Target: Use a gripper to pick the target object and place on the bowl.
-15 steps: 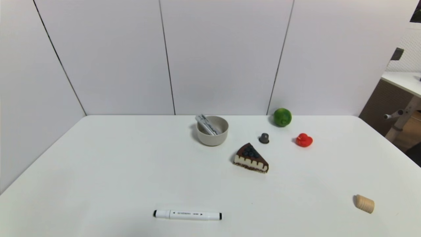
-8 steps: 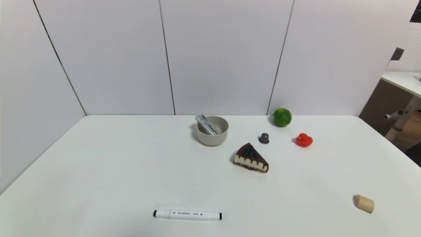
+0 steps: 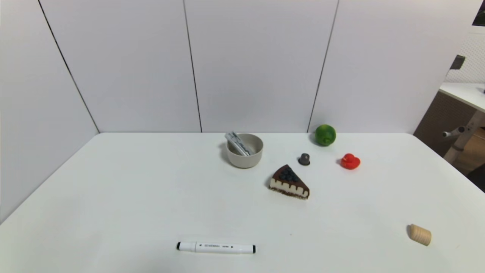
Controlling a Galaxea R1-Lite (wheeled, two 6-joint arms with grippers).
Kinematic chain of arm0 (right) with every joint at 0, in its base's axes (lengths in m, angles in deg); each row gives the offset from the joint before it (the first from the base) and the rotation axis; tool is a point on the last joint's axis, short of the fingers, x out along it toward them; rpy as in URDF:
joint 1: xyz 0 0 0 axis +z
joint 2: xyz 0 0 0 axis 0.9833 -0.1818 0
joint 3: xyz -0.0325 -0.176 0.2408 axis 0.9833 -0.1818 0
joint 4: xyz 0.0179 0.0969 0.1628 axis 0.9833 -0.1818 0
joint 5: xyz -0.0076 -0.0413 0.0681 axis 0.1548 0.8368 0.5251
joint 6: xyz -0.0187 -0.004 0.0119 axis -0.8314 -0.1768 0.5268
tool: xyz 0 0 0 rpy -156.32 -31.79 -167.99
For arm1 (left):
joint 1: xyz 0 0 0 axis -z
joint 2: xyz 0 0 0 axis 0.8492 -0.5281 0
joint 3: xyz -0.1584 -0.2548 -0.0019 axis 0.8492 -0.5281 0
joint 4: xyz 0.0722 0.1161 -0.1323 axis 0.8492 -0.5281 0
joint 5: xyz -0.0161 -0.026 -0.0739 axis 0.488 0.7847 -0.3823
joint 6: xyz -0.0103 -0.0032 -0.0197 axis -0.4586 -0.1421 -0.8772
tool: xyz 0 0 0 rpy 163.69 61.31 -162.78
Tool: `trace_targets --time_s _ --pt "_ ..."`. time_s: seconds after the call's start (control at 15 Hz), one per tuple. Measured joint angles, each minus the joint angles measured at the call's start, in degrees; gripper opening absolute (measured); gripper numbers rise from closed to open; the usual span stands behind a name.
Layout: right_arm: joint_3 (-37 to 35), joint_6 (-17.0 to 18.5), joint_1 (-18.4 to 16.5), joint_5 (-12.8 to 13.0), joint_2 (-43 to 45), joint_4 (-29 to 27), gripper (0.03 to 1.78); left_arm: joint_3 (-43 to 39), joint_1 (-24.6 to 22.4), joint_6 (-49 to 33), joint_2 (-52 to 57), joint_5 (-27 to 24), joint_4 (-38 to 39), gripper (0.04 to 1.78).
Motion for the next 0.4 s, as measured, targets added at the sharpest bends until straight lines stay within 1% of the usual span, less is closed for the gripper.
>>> trace_targets --time_s 0.13,0.4 --pt "0.00 0.13 0.00 -0.52 0.00 -0.06 1.70 0.00 0.00 0.00 0.00 0.00 0.00 1.69" --pt "0.09 0.05 -0.02 -0.44 0.00 0.00 1.70 0.00 0.00 0.00 0.00 0.00 0.00 1.69"
